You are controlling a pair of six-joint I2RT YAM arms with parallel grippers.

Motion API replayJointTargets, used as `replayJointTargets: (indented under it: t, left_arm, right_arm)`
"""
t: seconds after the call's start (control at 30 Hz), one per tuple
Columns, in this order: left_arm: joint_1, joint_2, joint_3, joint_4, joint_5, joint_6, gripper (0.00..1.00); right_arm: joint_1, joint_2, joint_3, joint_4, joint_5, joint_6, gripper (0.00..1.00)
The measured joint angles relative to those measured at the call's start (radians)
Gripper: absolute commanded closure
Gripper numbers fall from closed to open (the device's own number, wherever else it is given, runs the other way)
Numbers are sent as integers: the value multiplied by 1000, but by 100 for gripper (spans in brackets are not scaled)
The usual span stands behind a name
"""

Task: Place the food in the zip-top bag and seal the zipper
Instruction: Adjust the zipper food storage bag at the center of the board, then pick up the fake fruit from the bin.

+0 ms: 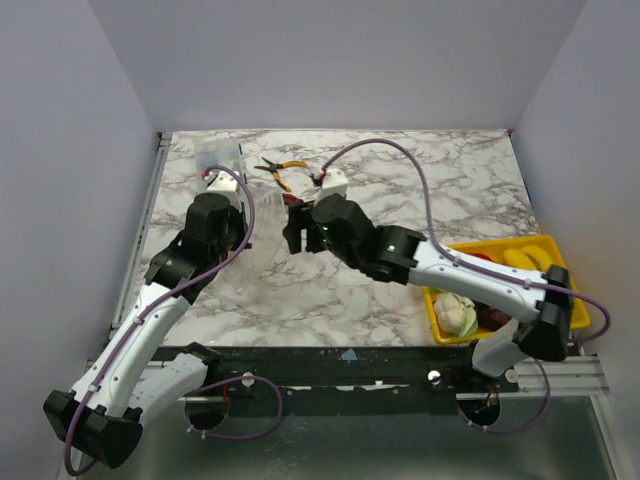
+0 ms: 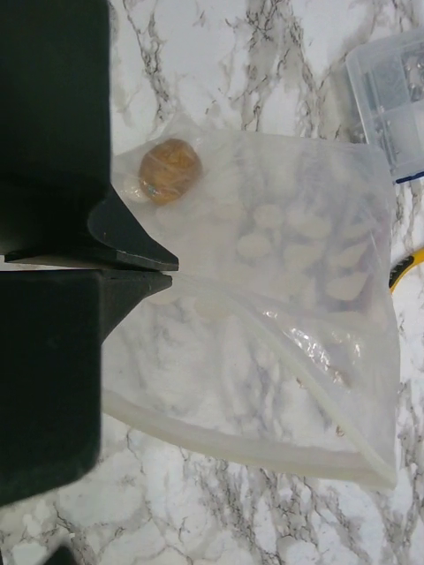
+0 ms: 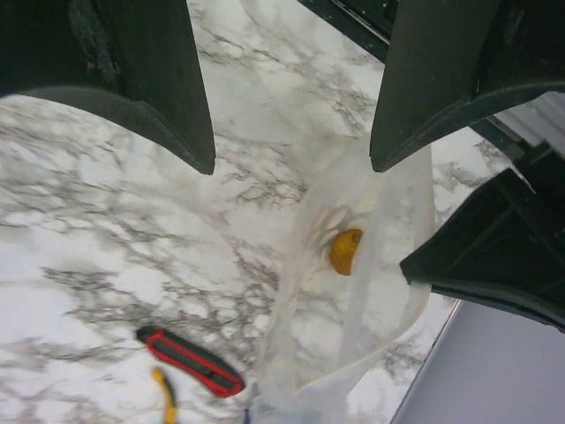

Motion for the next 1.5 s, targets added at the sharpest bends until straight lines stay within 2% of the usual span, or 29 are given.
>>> replayJointTargets:
  t: [0.2, 0.3, 0.5, 0.67, 0.7, 0.77, 0.8, 1.03, 1.5]
  left_arm:
    - [0, 21, 2, -16, 40, 0, 100]
    - [6, 21, 3, -16, 60, -1, 100]
    - [18, 25, 5, -16, 90, -1, 100]
    - [19, 27, 5, -16, 101, -1, 100]
    - [19, 27, 5, -16, 102, -1, 100]
    - [19, 27, 5, -16, 106, -1, 100]
    - [19, 27, 5, -16, 107, -1, 100]
    - [19, 11, 5, -17, 108, -1, 100]
    - [19, 3, 5, -17, 112, -2, 100]
  right_arm:
    - [-10, -346, -237, -145, 197, 70, 30]
    - [-76, -458, -348, -269, 282, 166, 31]
    - [-501, -626, -545, -491, 310, 320, 31]
    - [-867, -660, -554, -526, 257, 298, 30]
    - [-937, -647, -554, -524, 233, 288, 24]
    - [-1051, -605, -555, -525, 203, 267, 1]
    - [-1077, -594, -556, -525, 201, 267, 0]
    - [-1114, -613, -556, -579, 203, 293, 0]
    - [-1119, -581, -617, -726, 150, 483, 0]
